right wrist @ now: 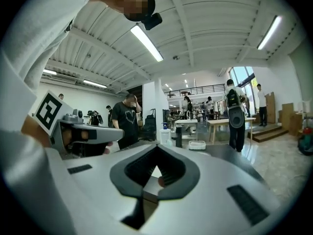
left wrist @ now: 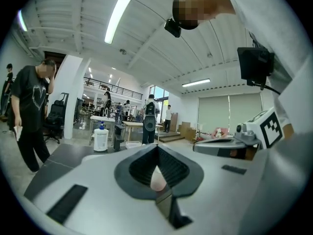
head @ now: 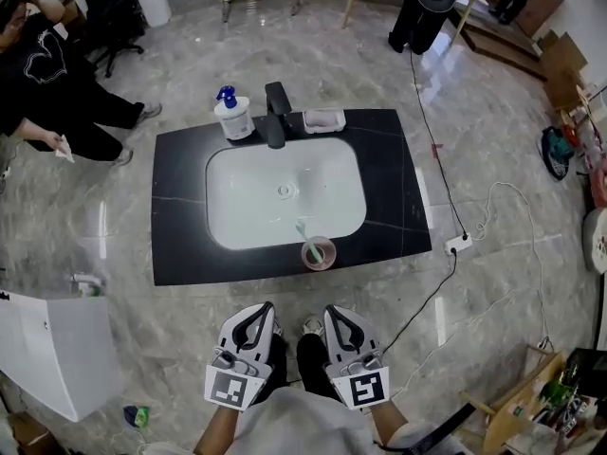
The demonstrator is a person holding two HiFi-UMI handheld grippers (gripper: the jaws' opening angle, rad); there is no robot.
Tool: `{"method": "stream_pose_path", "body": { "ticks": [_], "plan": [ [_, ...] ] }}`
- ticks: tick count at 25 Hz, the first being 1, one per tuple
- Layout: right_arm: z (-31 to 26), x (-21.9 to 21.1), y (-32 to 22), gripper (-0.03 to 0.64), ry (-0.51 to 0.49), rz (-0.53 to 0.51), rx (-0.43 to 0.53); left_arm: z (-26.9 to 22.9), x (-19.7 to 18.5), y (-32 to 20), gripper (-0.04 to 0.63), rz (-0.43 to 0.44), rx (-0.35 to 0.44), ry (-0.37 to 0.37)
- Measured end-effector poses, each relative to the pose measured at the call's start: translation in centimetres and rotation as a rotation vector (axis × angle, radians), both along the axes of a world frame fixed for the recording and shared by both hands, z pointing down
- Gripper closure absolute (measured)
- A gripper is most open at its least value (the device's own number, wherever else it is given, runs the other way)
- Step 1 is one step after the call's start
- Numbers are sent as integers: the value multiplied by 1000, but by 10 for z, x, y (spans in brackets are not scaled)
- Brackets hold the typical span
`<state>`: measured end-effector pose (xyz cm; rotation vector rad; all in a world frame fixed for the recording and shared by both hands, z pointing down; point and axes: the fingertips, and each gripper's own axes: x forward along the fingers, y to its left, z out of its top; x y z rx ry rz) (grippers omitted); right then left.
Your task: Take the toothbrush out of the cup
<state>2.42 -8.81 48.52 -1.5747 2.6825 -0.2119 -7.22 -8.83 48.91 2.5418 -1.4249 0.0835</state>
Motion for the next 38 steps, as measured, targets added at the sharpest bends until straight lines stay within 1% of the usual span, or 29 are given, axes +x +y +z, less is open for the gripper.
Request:
{"method": "stream_pose_path", "body": {
  "ticks": [3, 8, 15, 20, 21, 25, 27, 29, 32, 38],
  "plan": [
    [18, -2, -2, 612, 17, 8, -29, 18, -4, -4, 600, 6, -27, -5],
    [36, -5, -13, 612, 45, 22, -49, 34, -4, -14, 600, 15, -44, 5],
    [44, -8, -32, 612, 34, 39, -54, 37, -5, -16, 600, 16, -63, 12],
    [45, -14, -52, 609, 51, 35, -51, 39, -11, -22, 600, 5, -67, 11],
    [45, -15, -56, 590, 52, 34, -51, 39, -12, -23, 600, 2, -67, 11],
    [46, -18, -68, 558, 53, 34, -48, 40, -16, -28, 600, -13, -73, 14],
    [44, -21, -74, 522, 49, 37, -39, 39, -19, -30, 600, -22, -75, 14],
    [41, -24, -79, 515, 53, 46, -29, 38, -22, -33, 600, -28, -76, 11],
    [39, -27, -90, 485, 67, 58, -23, 35, -27, -38, 600, -38, -72, 7],
    [40, -34, -114, 476, 95, 79, -3, 33, -35, -47, 600, -59, -68, 6]
  ]
}}
